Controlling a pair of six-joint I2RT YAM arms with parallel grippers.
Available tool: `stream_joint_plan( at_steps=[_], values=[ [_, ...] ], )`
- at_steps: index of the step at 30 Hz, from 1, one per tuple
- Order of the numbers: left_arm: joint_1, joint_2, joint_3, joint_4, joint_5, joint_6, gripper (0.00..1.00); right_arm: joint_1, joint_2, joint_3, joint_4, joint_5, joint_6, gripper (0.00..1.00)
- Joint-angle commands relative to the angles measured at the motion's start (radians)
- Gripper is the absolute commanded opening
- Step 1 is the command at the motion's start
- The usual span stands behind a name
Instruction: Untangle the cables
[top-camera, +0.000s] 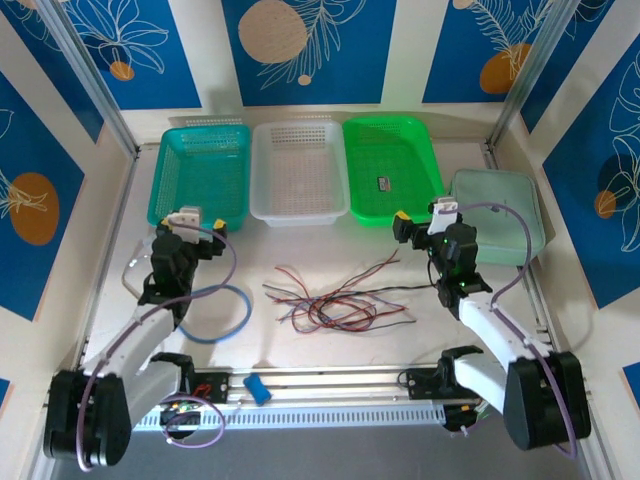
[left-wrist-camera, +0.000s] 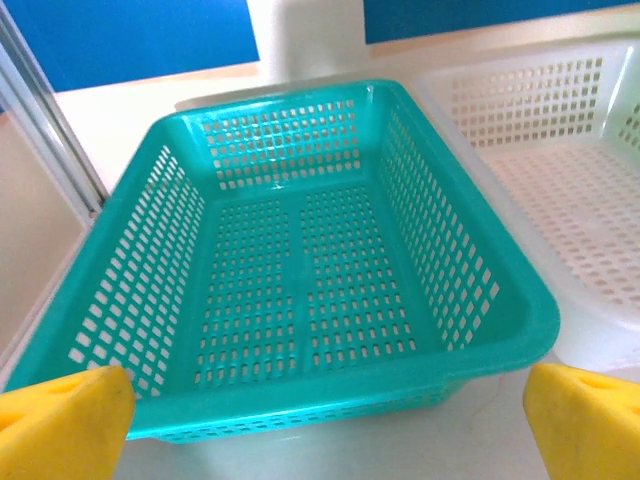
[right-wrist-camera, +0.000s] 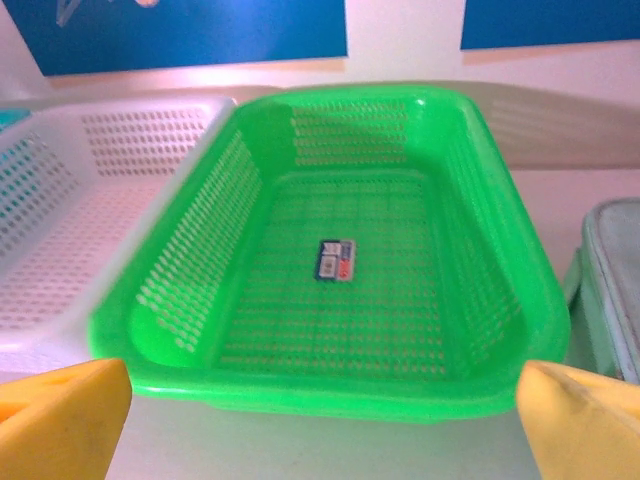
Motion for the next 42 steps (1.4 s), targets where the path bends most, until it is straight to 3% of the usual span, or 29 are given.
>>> stream_joint_plan(
  at_steps=[1, 4, 6, 12, 15, 18, 22, 25, 29, 35, 42],
  values=[
    [-0.035, -0.09, 0.065, -0.304, -0.085, -0.09, 0.99, 0.035, -0.077, 0.092, -0.292, 0.098, 0.112, 0.99],
    [-0.099, -0.159, 0.133, -0.52, -0.16, -0.203, 0.99, 0.054, -0.101, 0.184, -0.576, 0.09, 0.32, 0.99],
    [-0.151, -0.174, 0.193, -0.676, -0.177, -0.299, 1.0, 0.073, -0.099, 0.228, -0.717, 0.003, 0.463, 1.0],
    [-0.343, -0.092, 0.306, -0.888, -0.124, -0.498, 0.99, 0.217, -0.031, 0.271, -0.951, -0.079, 0.594, 0.95],
    [-0.452, -0.018, 0.347, -0.912, -0.134, -0.534, 1.0, 0.226, 0.059, 0.269, -0.955, -0.179, 0.627, 0.96],
    [-0.554, 0.047, 0.374, -0.901, -0.169, -0.552, 0.99, 0.229, 0.141, 0.293, -1.013, -0.159, 0.684, 0.94],
    [-0.638, 0.126, 0.393, -0.86, -0.173, -0.576, 0.99, 0.217, 0.188, 0.297, -0.986, -0.108, 0.665, 0.8],
    [-0.667, 0.187, 0.418, -0.862, -0.158, -0.584, 0.99, 0.173, 0.227, 0.309, -0.961, -0.097, 0.626, 0.65],
    [-0.69, 0.25, 0.432, -0.848, -0.139, -0.605, 1.0, 0.118, 0.309, 0.336, -0.921, -0.11, 0.568, 0.54],
    [-0.724, 0.308, 0.433, -0.801, -0.128, -0.64, 0.99, 0.088, 0.424, 0.385, -0.864, -0.096, 0.523, 0.44],
    [-0.76, 0.386, 0.471, -0.792, -0.143, -0.645, 0.99, 0.101, 0.525, 0.455, -0.828, -0.048, 0.475, 0.39]
  ],
)
